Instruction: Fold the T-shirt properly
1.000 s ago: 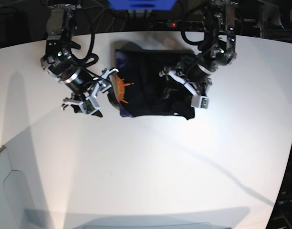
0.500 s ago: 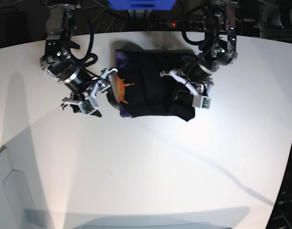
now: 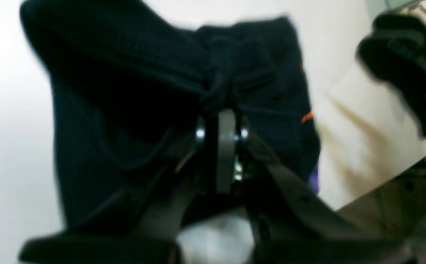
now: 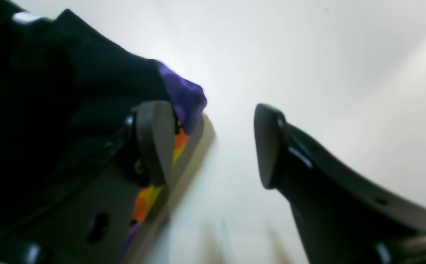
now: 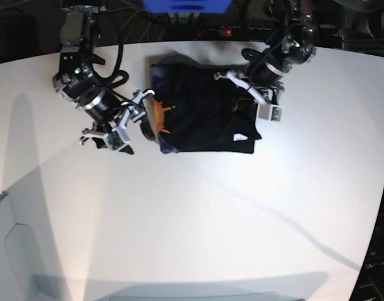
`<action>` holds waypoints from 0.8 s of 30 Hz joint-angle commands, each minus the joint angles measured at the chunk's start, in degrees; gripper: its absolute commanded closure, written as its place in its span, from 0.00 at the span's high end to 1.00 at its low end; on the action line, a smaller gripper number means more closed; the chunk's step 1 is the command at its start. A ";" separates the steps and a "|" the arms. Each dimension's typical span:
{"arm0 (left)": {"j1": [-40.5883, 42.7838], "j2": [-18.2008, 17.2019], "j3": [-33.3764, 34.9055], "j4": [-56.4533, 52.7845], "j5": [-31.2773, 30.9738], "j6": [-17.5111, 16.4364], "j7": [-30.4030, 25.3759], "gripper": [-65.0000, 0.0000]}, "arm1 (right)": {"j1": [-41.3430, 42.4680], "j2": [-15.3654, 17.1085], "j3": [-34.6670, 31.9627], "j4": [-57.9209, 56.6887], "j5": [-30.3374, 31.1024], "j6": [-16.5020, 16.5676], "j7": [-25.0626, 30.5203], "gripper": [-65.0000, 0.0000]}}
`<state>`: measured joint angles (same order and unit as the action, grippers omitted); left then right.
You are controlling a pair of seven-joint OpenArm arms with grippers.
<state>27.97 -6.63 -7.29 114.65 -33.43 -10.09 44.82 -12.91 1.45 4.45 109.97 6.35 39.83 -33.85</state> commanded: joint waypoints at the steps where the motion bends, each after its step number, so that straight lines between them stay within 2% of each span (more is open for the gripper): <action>1: 0.39 -0.18 -1.11 1.17 -0.37 -0.15 -0.99 0.00 | 0.55 0.17 0.08 1.02 0.99 0.17 1.54 0.54; 7: 2.94 -0.18 -5.77 1.17 -0.46 -0.59 -0.64 0.00 | 0.55 -0.09 -0.18 1.02 0.99 0.17 1.54 0.54; 11: 3.46 -0.18 -6.03 1.17 -0.46 -0.51 -0.47 0.01 | 0.55 -0.18 -0.27 1.02 0.99 0.17 1.54 0.54; 13: 4.17 -0.18 -5.94 1.17 -0.55 -0.51 -0.47 0.07 | 0.55 -0.18 -0.27 1.02 0.99 0.17 1.54 0.54; 19: 4.96 0.17 -6.03 1.44 -0.55 -0.59 -1.08 0.36 | 0.47 -0.18 -0.27 1.02 0.99 0.17 1.54 0.54; 21: 5.05 0.08 -6.03 1.53 -0.55 -0.68 -1.08 0.40 | 0.47 -0.18 -0.27 1.02 0.99 0.17 1.54 0.54; 24: 5.13 -0.09 -6.03 1.53 -0.55 -0.68 -1.08 0.41 | 0.47 -0.18 -0.27 1.02 0.99 0.17 1.54 0.54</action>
<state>32.86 -6.55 -13.15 114.91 -33.23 -10.26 44.62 -12.93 1.26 4.21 109.97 6.37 39.83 -33.82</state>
